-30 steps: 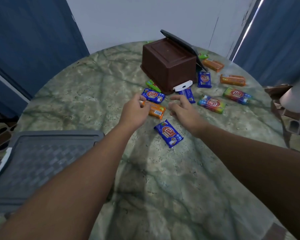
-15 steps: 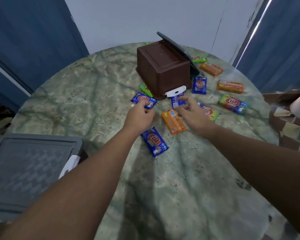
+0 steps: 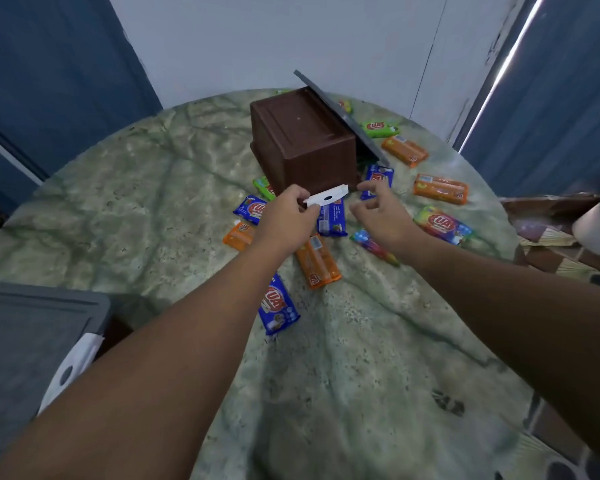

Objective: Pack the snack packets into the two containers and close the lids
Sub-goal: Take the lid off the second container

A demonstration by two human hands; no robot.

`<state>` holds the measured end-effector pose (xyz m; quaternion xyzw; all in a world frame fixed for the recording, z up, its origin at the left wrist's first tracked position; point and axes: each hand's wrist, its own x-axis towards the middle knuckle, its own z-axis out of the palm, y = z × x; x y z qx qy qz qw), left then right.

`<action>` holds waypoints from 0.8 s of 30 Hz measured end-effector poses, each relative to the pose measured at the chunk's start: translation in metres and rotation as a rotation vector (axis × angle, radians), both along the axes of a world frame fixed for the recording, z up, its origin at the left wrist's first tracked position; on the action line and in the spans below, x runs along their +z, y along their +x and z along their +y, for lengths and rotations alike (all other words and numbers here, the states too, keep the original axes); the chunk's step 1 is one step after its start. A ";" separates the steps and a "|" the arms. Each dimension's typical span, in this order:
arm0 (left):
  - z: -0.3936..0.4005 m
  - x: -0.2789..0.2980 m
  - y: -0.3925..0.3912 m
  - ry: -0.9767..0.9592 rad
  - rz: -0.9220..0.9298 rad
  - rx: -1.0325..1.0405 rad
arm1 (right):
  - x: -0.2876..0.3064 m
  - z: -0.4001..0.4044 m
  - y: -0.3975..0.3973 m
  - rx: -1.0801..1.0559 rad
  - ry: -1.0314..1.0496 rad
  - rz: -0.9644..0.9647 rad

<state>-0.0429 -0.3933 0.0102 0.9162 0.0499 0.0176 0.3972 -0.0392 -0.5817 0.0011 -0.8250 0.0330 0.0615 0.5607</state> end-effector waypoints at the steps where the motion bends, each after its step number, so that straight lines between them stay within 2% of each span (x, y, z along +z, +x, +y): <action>1: -0.002 0.000 0.003 0.006 -0.003 -0.009 | -0.001 0.001 0.002 -0.009 0.004 0.004; 9: -0.035 0.003 0.027 0.004 0.034 -0.018 | -0.011 -0.019 0.035 0.010 -0.028 -0.006; 18: -0.093 0.014 0.066 -0.077 0.052 0.101 | -0.012 -0.059 0.079 0.055 -0.050 -0.036; 24: -0.101 0.007 0.080 -0.098 0.060 0.145 | -0.014 -0.073 0.104 0.079 -0.121 -0.041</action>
